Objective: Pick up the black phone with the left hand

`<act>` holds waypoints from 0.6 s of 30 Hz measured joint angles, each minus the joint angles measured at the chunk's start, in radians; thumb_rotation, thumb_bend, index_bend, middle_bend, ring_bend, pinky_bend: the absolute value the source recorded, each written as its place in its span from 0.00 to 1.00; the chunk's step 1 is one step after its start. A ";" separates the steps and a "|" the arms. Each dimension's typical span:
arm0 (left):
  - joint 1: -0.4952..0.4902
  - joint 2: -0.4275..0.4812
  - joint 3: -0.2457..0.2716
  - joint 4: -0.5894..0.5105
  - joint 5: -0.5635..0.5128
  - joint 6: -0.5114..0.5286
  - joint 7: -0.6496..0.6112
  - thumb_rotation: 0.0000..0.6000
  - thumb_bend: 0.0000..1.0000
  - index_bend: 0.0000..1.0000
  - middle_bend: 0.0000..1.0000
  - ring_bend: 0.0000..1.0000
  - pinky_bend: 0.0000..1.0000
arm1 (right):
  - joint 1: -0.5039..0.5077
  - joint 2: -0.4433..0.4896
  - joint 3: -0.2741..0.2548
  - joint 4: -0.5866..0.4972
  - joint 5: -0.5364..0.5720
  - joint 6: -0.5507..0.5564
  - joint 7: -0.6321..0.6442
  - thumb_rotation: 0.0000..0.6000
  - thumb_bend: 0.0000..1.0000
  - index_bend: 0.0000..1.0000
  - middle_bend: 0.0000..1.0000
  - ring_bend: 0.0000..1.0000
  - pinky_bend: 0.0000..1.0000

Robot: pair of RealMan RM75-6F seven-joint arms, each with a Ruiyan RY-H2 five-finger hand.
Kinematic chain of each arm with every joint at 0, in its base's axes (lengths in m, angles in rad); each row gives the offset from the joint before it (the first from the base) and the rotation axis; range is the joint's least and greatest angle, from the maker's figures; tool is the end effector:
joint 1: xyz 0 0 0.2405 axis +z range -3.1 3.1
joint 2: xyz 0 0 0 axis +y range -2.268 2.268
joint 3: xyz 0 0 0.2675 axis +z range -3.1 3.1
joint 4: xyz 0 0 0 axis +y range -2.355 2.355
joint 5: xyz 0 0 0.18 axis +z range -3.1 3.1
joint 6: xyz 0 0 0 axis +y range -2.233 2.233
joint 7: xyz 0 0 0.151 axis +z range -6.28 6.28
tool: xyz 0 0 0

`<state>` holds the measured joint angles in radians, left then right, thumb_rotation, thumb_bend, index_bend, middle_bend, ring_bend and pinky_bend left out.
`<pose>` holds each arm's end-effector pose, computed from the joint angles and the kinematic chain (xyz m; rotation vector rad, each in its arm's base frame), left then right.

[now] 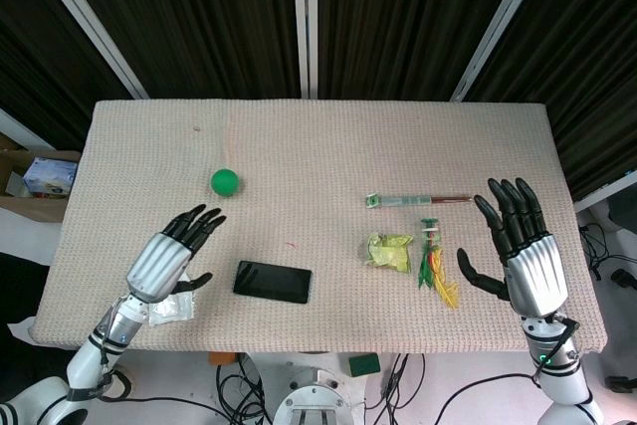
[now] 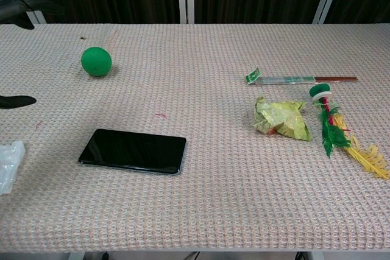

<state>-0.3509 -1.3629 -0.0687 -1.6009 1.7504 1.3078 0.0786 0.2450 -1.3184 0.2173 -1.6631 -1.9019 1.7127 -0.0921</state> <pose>-0.2018 0.2422 0.0854 -1.8271 -0.7810 -1.2383 -0.1795 -0.2213 0.1759 1.4132 -0.4247 1.6057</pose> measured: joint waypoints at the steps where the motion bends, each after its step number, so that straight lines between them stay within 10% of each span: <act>1: -0.009 -0.006 -0.002 0.002 -0.004 -0.009 0.003 1.00 0.14 0.07 0.07 0.01 0.18 | 0.000 -0.002 0.001 0.005 0.004 0.002 0.005 0.76 0.45 0.00 0.00 0.00 0.00; 18: -0.030 0.001 0.095 -0.040 0.009 -0.052 0.041 1.00 0.16 0.16 0.13 0.06 0.20 | -0.007 0.010 -0.024 0.068 0.065 0.026 0.074 0.77 0.44 0.00 0.00 0.00 0.00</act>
<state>-0.3810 -1.3621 0.0259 -1.6414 1.7593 1.2562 0.1200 0.2377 -1.3082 0.1932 -1.5951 -1.8369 1.7390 -0.0183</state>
